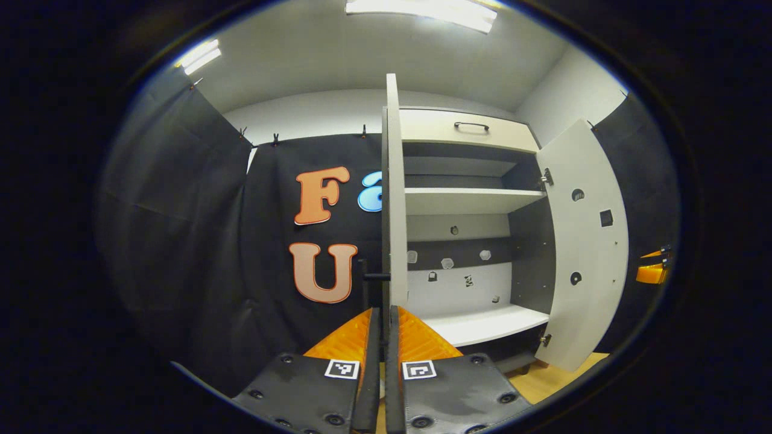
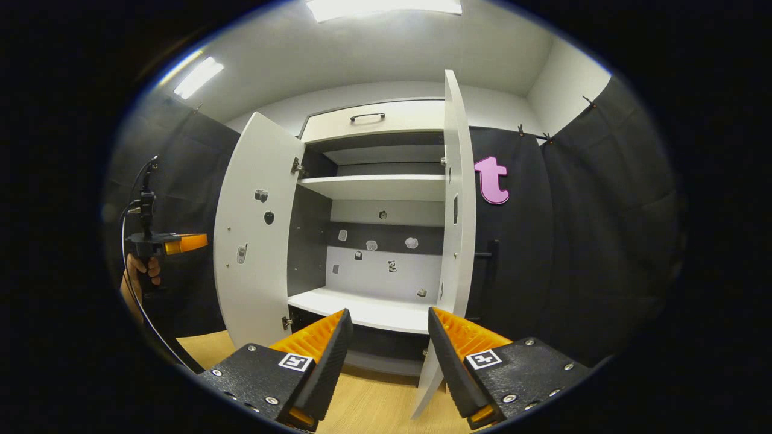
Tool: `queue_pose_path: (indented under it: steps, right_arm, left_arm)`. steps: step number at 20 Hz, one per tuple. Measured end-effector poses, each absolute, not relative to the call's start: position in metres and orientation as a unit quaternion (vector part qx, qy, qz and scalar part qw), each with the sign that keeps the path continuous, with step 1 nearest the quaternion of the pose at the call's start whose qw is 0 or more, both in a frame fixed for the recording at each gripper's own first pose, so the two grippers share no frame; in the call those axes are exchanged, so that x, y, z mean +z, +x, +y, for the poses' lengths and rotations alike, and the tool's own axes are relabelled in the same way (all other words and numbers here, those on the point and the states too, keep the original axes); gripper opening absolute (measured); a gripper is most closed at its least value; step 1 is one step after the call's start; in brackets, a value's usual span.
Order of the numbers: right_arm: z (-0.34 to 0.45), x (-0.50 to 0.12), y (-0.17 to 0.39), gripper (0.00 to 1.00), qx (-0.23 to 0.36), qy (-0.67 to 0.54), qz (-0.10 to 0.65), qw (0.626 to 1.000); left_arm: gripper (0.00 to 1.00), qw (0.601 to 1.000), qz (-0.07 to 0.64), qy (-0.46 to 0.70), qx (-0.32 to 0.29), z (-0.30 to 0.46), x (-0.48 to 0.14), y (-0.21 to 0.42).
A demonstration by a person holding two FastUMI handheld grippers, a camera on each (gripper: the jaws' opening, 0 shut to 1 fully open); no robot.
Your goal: Open the right door of the double-door shoe cabinet with the right hand, and open the left door with the left hand.
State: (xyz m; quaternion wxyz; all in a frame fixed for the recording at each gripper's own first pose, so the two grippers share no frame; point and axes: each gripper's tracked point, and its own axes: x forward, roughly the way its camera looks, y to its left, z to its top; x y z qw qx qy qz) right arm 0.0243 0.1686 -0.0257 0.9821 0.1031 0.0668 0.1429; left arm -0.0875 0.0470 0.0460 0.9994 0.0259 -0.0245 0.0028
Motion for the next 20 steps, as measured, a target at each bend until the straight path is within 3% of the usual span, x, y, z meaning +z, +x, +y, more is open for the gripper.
queue_pose_path:
  steps: [2,5,6,7,8,11,18,20]
  right_arm:
    - [0.163,-0.02,0.021,0.78,0.137,0.097,0.062,0.984]
    - [0.156,-0.005,0.015,0.83,0.132,0.088,0.048,0.986]
    - [0.152,-0.003,0.016,0.84,0.124,0.082,0.045,0.988]
    - [0.145,-0.003,0.016,0.87,0.11,0.075,0.044,0.99]
    - [0.142,-0.001,0.016,0.88,0.104,0.071,0.043,0.991]
    - [0.144,0.004,0.016,0.91,0.105,0.071,0.036,0.991]
    - [0.146,0.01,0.032,0.97,0.115,0.085,0.026,0.989]
    - [0.146,0.009,0.035,0.94,0.112,0.08,0.022,0.99]
  left_arm:
    - [0.12,0.999,-0.02,0.025,-0.011,0.031,0.046,-0.089]
    - [0.25,0.999,-0.014,0.023,-0.028,0.007,0.042,-0.088]
    - [0.4,0.999,-0.014,0.027,-0.028,0.0,0.042,-0.087]
    - [0.48,0.999,-0.016,0.03,-0.026,-0.005,0.042,-0.088]
    - [0.67,0.999,-0.019,0.032,-0.03,-0.011,0.042,-0.088]
    - [0.91,0.999,-0.029,0.03,-0.034,-0.03,0.044,-0.088]
    - [0.95,0.996,-0.031,0.051,-0.059,-0.077,0.027,-0.072]
    - [0.94,0.997,-0.034,0.047,-0.059,-0.083,0.024,-0.066]
